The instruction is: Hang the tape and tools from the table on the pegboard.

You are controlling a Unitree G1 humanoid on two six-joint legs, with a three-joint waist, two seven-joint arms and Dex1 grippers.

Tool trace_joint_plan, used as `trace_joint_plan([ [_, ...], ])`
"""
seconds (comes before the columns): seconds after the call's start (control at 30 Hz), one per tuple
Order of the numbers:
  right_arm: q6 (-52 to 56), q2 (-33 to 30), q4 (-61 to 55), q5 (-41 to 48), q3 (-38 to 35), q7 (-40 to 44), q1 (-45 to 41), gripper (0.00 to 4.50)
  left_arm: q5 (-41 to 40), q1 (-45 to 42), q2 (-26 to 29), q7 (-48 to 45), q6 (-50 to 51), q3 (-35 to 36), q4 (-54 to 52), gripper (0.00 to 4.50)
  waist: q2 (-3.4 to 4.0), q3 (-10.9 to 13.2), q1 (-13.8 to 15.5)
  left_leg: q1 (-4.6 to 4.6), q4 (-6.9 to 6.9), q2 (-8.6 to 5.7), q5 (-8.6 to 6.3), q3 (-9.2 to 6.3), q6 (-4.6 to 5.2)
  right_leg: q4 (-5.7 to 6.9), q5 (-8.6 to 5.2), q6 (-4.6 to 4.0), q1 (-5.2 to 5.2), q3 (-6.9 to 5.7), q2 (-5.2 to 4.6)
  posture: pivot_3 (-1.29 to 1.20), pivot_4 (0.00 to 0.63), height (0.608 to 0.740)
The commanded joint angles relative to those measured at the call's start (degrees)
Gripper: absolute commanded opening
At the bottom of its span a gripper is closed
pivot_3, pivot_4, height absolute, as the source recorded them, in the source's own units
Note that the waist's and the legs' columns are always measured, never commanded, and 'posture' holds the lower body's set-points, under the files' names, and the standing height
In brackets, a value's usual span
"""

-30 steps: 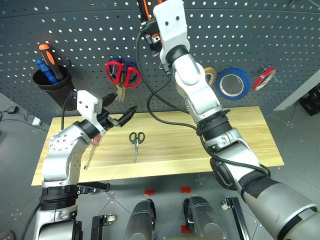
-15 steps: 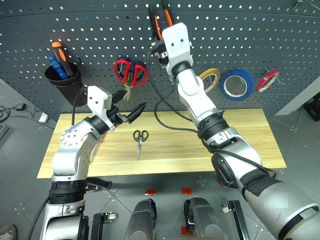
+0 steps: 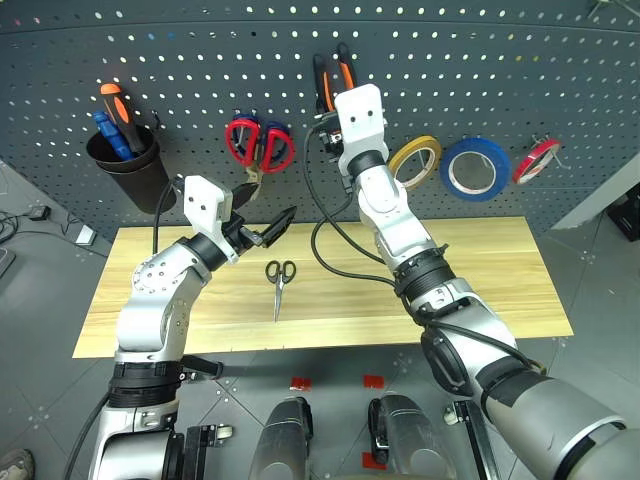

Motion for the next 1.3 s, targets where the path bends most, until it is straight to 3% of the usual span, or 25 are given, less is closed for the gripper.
trace_joint_plan([
  [0.03, 4.29, 0.67, -5.87, 1.94, -0.44, 1.80, 3.53, 2.95, 1.05, -0.07, -0.39, 1.35, -1.17, -0.04, 0.12, 4.50, 0.00, 0.00, 0.03, 0.00, -0.01, 0.00, 0.00, 0.00, 0.00, 0.00, 0.00, 0.00, 0.00, 0.00, 0.00, -0.04, 0.273, 0.740],
  [0.07, 5.32, 0.66, -7.53, 1.92, -0.25, 2.24, 4.47, 2.95, 1.32, -0.13, -0.49, 1.67, -1.35, -0.05, 0.46, 4.50, 0.00, 0.00, 0.07, 0.00, -0.02, 0.00, -0.01, -0.01, 0.01, -0.01, 0.00, 0.00, 0.00, -0.01, 0.00, -0.04, 0.273, 0.740],
  [0.23, 11.20, 0.37, -16.00, 3.33, 0.33, 5.67, 8.39, 4.47, 2.47, -0.32, -0.65, 2.44, -1.49, -0.06, 3.00, 4.50, 0.00, 0.00, 0.05, -0.02, -0.04, 0.00, -0.02, -0.01, 0.03, -0.08, 0.00, 0.00, 0.02, -0.02, -0.01, -0.05, 0.273, 0.740],
  [0.4, 21.78, -0.85, -26.01, 5.76, 2.38, 12.94, 13.09, 4.47, 3.91, -0.72, -1.04, 5.15, -0.05, 0.17, 5.29, 4.50, 0.00, 0.00, -0.08, -0.08, -0.04, 0.00, -0.03, -0.02, 0.05, -0.06, 0.00, 0.00, -0.06, -0.02, 0.00, -0.06, 0.272, 0.740],
  [0.5, 30.65, -2.55, -35.77, 8.79, 5.07, 19.35, 17.76, 4.47, 9.00, -1.00, 1.15, 8.98, 7.48, -3.04, 7.41, 4.50, 0.00, 0.00, -0.19, -0.08, -0.07, 0.00, -0.05, -0.03, 0.07, -0.07, 0.00, 0.01, -0.06, -0.02, 0.01, -0.06, 0.274, 0.740],
  [0.77, 49.99, -14.85, -62.97, 17.21, 13.55, 33.90, 31.64, 4.47, 9.16, 5.56, 2.42, 10.15, 22.43, -4.43, 4.03, 4.50, -0.01, 0.01, -0.31, -0.14, -0.09, -0.01, -0.08, -0.10, 0.10, -0.13, -0.01, 0.02, -0.09, -0.04, 0.02, -0.08, 0.280, 0.740],
  [1.0, 52.66, -22.14, -70.39, 22.46, 16.31, 41.22, 37.73, 4.47, 9.97, 9.02, 1.65, 11.95, 31.47, -5.42, 2.01, 4.50, -0.04, 0.03, -0.31, -0.10, -0.07, -0.01, -0.08, -0.21, 0.12, -0.12, -0.02, 0.03, -0.03, -0.10, 0.03, -0.08, 0.280, 0.740],
  [1.3, 54.53, -23.85, -71.73, 24.67, 17.64, 42.08, 38.92, 4.47, 13.13, 4.44, -3.39, 16.34, 29.68, -7.98, 12.02, 4.50, -0.09, 0.05, 0.20, -0.11, -0.04, -0.05, -0.08, -0.24, 0.12, -0.15, -0.01, 0.05, 0.00, -0.14, 0.01, -0.07, 0.273, 0.740],
])
